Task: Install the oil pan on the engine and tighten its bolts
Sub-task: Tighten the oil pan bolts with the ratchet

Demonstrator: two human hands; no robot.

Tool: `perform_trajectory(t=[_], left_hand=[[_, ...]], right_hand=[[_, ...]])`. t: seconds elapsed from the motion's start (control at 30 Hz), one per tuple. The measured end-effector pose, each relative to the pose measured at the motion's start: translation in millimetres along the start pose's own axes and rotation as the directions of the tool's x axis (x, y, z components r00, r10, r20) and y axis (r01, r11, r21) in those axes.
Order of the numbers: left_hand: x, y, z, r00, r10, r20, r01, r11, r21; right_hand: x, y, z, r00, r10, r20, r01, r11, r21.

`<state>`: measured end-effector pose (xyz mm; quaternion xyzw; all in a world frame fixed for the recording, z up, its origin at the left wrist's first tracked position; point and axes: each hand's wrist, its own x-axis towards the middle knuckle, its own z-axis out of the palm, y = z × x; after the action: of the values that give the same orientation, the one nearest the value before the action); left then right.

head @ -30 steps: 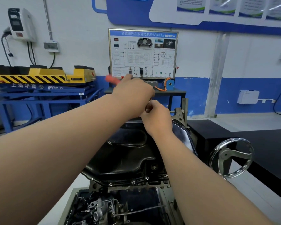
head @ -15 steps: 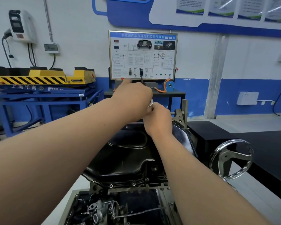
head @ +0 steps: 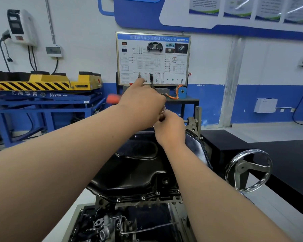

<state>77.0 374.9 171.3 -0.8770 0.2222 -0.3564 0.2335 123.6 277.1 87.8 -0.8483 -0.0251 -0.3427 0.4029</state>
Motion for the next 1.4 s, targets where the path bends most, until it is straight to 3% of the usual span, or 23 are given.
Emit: perform_trajectory(t=[0.13, 0.3, 0.43, 0.73, 0.9, 1.0, 1.2, 1.3, 1.4], left_hand=[[0, 4, 0, 0.992, -0.085, 0.094, 0.093, 0.992, -0.081], [2, 3, -2, 0.997, 0.073, 0.021, -0.074, 0.996, 0.055], [0, 3, 1, 0.993, 0.117, -0.02, -0.115, 0.991, 0.075], [-3, 6, -3, 0.995, -0.057, 0.084, 0.053, 0.998, 0.041], [-5, 5, 1, 0.987, 0.155, -0.035, -0.148, 0.976, 0.159], [-6, 5, 3, 0.98, 0.187, -0.066, -0.174, 0.971, 0.165], [-5, 7, -5, 0.999, 0.008, 0.036, -0.012, 0.996, 0.089], [-1, 11, -5, 0.99, -0.088, 0.111, 0.085, 0.996, 0.035], [1, 13, -6, 0.992, -0.088, 0.092, 0.09, 0.996, -0.016]], right_hand=[[0, 1, 2, 1.0, 0.006, 0.025, -0.005, 0.999, -0.042], [-1, 2, 2, 0.995, -0.089, 0.034, 0.09, 0.996, -0.021], [-1, 3, 1, 0.996, -0.083, 0.019, 0.084, 0.996, -0.02], [1, 2, 3, 1.0, -0.023, 0.011, 0.023, 0.998, -0.057], [1, 1, 2, 0.994, -0.107, 0.022, 0.109, 0.989, -0.097], [1, 3, 1, 0.992, -0.121, 0.046, 0.127, 0.983, -0.136], [2, 3, 3, 0.999, -0.044, -0.018, 0.043, 0.998, -0.038], [3, 4, 2, 0.997, -0.058, 0.048, 0.063, 0.991, -0.114], [2, 4, 3, 0.997, -0.063, 0.038, 0.066, 0.995, -0.081]])
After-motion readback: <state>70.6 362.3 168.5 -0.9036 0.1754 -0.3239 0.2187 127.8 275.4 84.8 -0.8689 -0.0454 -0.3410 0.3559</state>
